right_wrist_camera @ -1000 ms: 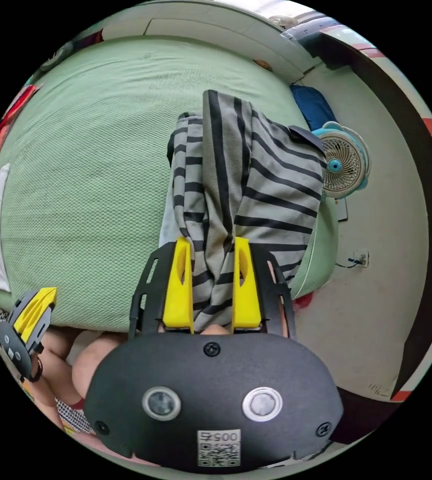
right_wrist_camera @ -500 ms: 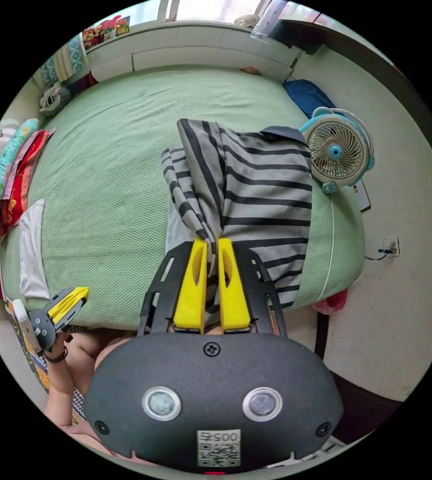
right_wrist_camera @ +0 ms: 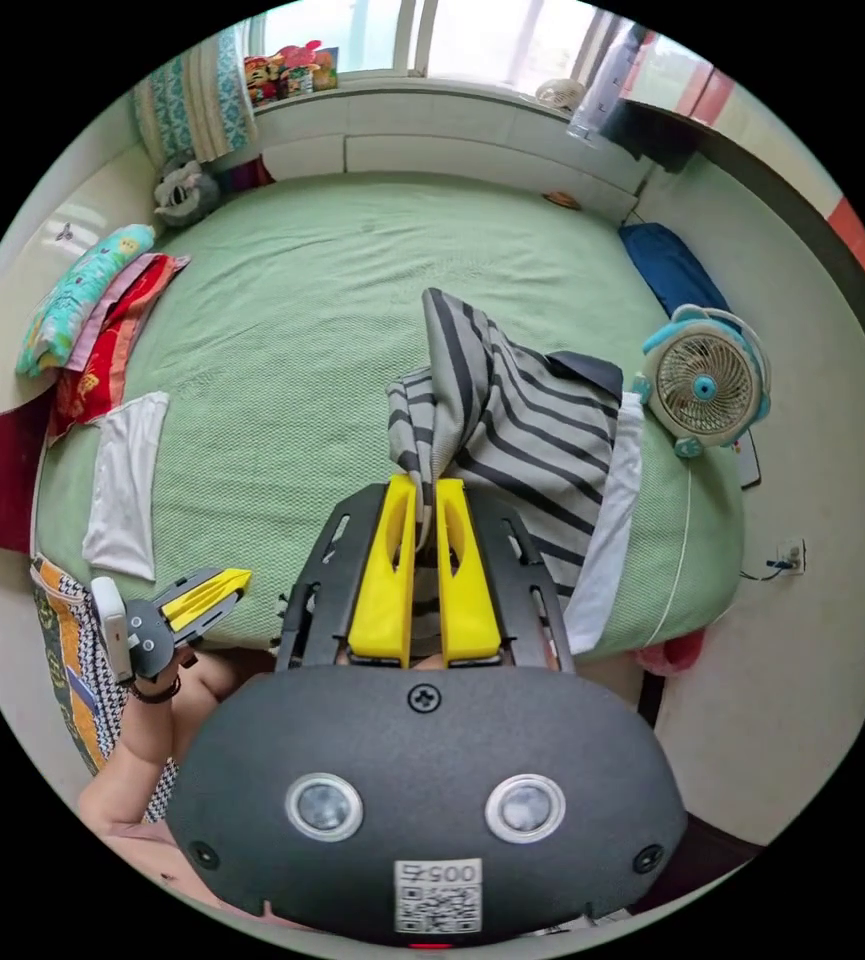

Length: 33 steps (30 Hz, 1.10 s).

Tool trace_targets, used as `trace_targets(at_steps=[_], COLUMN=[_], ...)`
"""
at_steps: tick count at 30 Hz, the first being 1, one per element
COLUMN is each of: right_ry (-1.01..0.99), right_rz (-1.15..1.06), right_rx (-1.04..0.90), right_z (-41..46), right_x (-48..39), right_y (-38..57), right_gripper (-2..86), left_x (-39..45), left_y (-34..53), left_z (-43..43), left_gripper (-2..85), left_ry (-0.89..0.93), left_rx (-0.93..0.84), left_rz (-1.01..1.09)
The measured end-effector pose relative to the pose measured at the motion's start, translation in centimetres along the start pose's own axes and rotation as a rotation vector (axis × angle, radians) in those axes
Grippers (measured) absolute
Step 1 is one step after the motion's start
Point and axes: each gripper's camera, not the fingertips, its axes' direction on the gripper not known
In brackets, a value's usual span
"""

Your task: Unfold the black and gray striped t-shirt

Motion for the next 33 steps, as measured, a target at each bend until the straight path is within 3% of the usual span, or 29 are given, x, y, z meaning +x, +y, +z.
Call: trace_targets(at_steps=[10,16,21,25,30,33], right_ry=[-0.160,-0.219,-0.237,-0.213,-0.176,-0.208], right_rz=[-0.177,-0.215,-0.239,-0.176,-0.124,-0.083], right_rx=[-0.035,-0.087,-0.070,-0.057,-0.147,-0.189], right_z=[6.8,11.9,12.1,13.1,16.7,19.5], right_x=[-11.5,-18.4,-18.8,-15.7,-13.8,-14.3], right_y=[-2.9,-3.2,-2.7,-0.5,3.1,5.1], right_gripper=[-0.7,1.3,9.3,10.9,11.6,13.8], left_x=[-4.6,-8.4,-11.7,-14.3,-17.4,-18.4], left_y=[2.5,4.5,6.5,7.2,7.4,6.9], left_z=[-2.0,-4.4,-7.2,-8.1,-7.6,-6.6], left_gripper=[-0.6,-0.7,-0.6,-0.4,1.8,9.4], left_ry=[-0.052,-0.192,-0.263,-0.273,-0.134,-0.061], left_rx=[0.009,0.010,0.073,0.083,0.095,0.107], left_rz=[-0.079,-0.177,-0.261,-0.326,-0.391,-0.384])
